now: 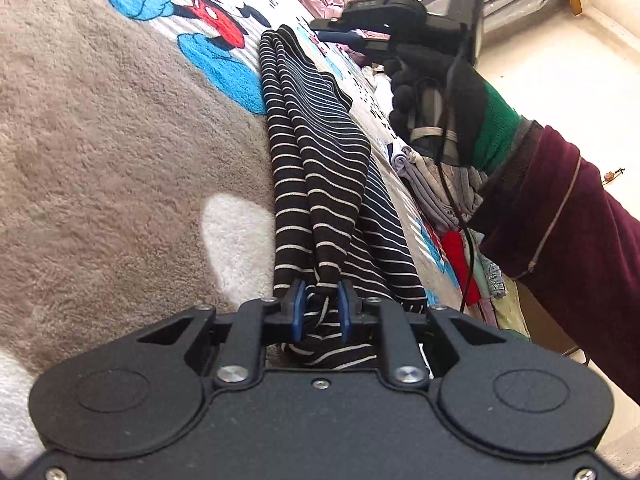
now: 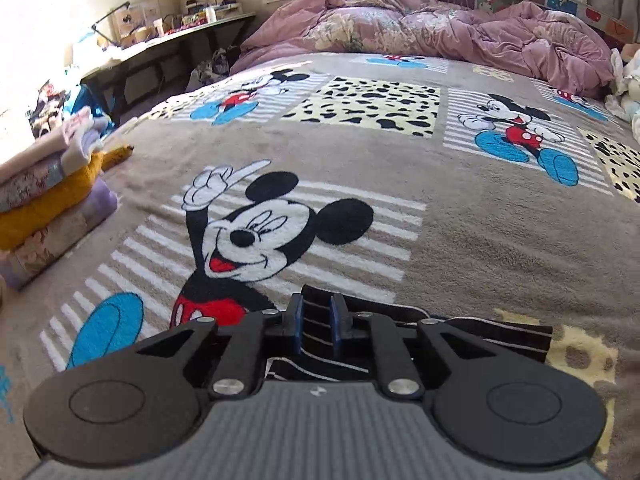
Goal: Fold clothes
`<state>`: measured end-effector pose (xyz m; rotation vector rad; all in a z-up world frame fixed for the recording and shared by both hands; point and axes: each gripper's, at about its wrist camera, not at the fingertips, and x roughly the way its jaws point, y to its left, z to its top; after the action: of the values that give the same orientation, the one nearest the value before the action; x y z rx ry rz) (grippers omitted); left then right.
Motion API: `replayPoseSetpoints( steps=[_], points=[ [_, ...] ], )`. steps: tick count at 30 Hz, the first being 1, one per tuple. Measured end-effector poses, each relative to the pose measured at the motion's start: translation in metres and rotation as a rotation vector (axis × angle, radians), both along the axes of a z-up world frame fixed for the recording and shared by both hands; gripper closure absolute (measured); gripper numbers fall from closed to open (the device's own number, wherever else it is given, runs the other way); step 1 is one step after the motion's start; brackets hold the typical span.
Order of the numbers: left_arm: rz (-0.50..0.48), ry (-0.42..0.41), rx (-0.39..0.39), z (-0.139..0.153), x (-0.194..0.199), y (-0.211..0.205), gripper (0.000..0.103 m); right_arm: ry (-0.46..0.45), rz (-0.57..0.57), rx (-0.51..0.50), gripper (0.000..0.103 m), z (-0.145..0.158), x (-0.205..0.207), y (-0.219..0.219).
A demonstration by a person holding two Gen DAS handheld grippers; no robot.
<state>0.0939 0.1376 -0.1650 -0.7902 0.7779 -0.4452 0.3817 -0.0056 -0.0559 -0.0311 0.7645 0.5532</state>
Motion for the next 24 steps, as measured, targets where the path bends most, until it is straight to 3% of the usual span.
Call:
replayPoseSetpoints(
  steps=[5,11,15,19,24],
  points=[
    [0.029,-0.011,-0.027,0.000,-0.006,0.006,0.087,-0.024,-0.034,0.049,0.086,0.023,-0.025,-0.056],
    [0.039,-0.016,0.021,0.002,-0.010,-0.004,0.087,-0.024,0.020,0.090,0.084,0.008,-0.086,-0.099],
    [0.065,-0.044,0.053,0.008,-0.017,-0.007,0.087,-0.001,0.071,0.097,0.084,-0.017,-0.123,-0.100],
    [0.087,-0.082,0.090,0.015,-0.029,-0.010,0.087,-0.014,0.061,-0.038,0.078,-0.041,-0.141,-0.087],
    [0.104,-0.148,0.109,0.023,-0.034,-0.014,0.087,-0.092,0.066,0.027,0.077,-0.022,-0.162,-0.096]
  ],
)
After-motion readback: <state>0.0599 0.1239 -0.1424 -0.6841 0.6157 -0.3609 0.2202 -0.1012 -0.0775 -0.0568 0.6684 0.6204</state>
